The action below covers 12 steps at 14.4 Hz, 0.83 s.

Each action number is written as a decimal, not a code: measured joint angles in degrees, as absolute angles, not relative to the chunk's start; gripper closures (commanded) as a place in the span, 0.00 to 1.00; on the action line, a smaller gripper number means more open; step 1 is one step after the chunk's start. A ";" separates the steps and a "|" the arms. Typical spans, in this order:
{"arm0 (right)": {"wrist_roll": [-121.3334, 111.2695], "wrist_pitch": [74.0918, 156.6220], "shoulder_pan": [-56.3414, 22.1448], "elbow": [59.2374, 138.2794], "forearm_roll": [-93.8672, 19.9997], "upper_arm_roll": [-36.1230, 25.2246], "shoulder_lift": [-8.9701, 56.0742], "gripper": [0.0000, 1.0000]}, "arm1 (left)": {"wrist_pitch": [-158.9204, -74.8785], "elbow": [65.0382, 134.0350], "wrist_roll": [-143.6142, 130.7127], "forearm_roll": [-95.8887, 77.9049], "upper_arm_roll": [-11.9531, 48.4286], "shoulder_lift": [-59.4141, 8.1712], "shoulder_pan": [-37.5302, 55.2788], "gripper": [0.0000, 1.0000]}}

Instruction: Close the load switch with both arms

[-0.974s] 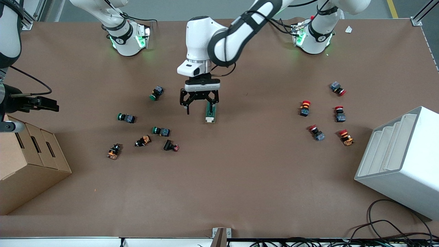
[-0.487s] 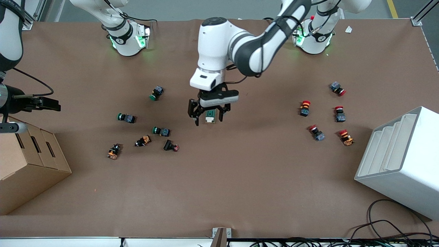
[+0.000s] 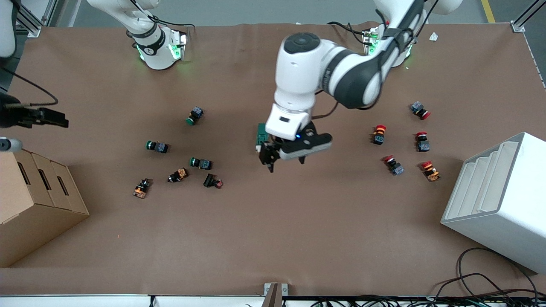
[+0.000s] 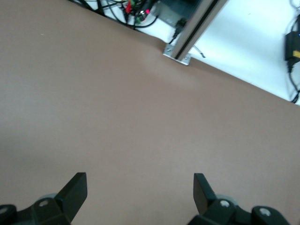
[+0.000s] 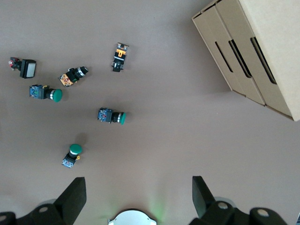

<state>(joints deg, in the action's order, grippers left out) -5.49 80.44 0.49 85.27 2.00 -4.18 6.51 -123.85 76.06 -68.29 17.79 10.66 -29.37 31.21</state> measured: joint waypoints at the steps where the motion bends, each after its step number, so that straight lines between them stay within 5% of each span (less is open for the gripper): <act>1: -5.49 80.57 0.49 86.37 2.00 -4.17 4.92 0.00 | -121.99 75.30 -66.08 16.00 10.67 -29.15 29.98 0.00; 12: -5.50 82.53 0.48 94.20 1.97 -3.75 -5.51 0.00 | -103.72 74.11 -41.78 8.95 10.73 -21.63 15.66 0.00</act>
<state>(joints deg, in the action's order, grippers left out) -5.50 82.53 0.48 94.20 1.97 -3.75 -5.51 -103.72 74.11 -41.78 8.95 10.73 -21.63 15.66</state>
